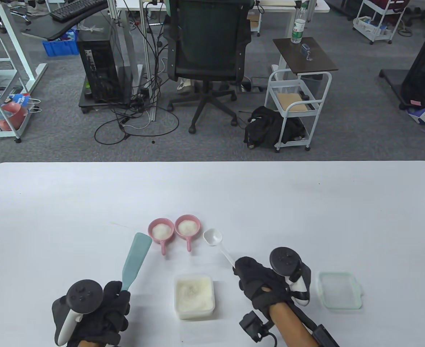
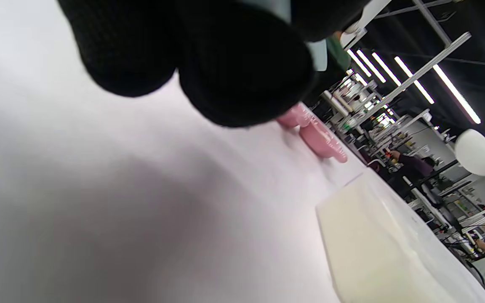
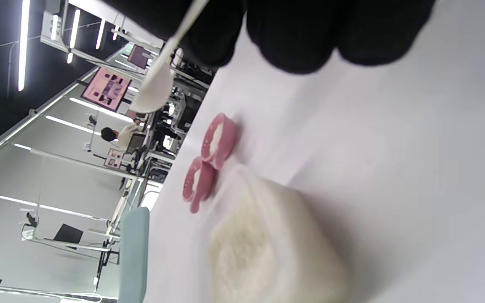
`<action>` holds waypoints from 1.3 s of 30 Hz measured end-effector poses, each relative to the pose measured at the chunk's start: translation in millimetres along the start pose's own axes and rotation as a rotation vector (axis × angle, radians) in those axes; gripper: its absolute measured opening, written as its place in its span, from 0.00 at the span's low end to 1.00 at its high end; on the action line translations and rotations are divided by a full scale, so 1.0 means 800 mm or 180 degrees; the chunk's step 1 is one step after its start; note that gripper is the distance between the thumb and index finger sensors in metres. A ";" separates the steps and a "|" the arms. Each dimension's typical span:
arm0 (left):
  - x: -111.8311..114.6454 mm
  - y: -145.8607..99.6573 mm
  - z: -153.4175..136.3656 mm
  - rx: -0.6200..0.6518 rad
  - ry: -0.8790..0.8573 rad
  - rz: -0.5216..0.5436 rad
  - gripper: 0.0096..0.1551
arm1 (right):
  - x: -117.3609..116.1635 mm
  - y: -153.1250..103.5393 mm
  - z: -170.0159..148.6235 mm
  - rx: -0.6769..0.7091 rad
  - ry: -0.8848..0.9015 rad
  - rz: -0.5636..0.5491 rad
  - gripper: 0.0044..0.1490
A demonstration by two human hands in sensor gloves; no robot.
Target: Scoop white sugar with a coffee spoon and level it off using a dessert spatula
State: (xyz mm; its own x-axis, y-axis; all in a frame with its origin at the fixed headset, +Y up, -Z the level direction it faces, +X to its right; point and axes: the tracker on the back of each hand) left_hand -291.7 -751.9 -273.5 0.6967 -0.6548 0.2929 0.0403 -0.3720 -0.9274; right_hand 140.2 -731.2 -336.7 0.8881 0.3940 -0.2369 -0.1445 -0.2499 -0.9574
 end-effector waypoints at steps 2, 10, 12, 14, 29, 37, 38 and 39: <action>0.002 0.003 -0.004 -0.0138 -0.0049 -0.0112 0.31 | 0.013 -0.009 -0.017 -0.0072 -0.0122 -0.0140 0.23; 0.006 0.005 -0.005 -0.0476 0.0479 0.0116 0.31 | 0.025 -0.015 -0.062 -0.0485 -0.0761 -0.0319 0.23; 0.008 0.005 -0.004 -0.0520 0.0682 0.0160 0.34 | 0.019 -0.013 -0.060 -0.0451 -0.0847 -0.0271 0.23; 0.010 0.006 -0.003 -0.0560 0.0897 0.0187 0.36 | 0.014 -0.012 -0.060 -0.0420 -0.0910 -0.0247 0.24; 0.045 0.013 0.022 -0.0638 0.2321 0.0132 0.39 | 0.009 -0.005 -0.065 -0.0603 -0.1322 -0.0147 0.24; 0.062 0.026 0.045 -0.0997 0.3021 -0.0035 0.39 | -0.008 -0.003 -0.059 -0.0544 -0.2010 0.0182 0.23; 0.063 0.029 0.046 -0.0992 0.3027 -0.0039 0.38 | -0.009 -0.003 -0.059 -0.0559 -0.2013 0.0180 0.23; 0.064 0.030 0.045 -0.0997 0.3043 0.0019 0.38 | -0.010 -0.002 -0.058 -0.0532 -0.2043 0.0141 0.23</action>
State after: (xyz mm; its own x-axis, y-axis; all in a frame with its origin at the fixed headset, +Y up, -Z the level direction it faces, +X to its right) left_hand -228.9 -770.7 -289.2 -0.1765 -0.8594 0.4798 -0.2472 -0.4332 -0.8668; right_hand 153.7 -775.4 -325.5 0.4391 0.8160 -0.3760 -0.0594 -0.3912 -0.9184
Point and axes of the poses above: the tracker on the back of each hand, its own z axis roughly to the thumb side, its own y axis roughly from the wrist to the fingertips, x = y × z, and after that the axes turned 6 degrees about -z, right-handed
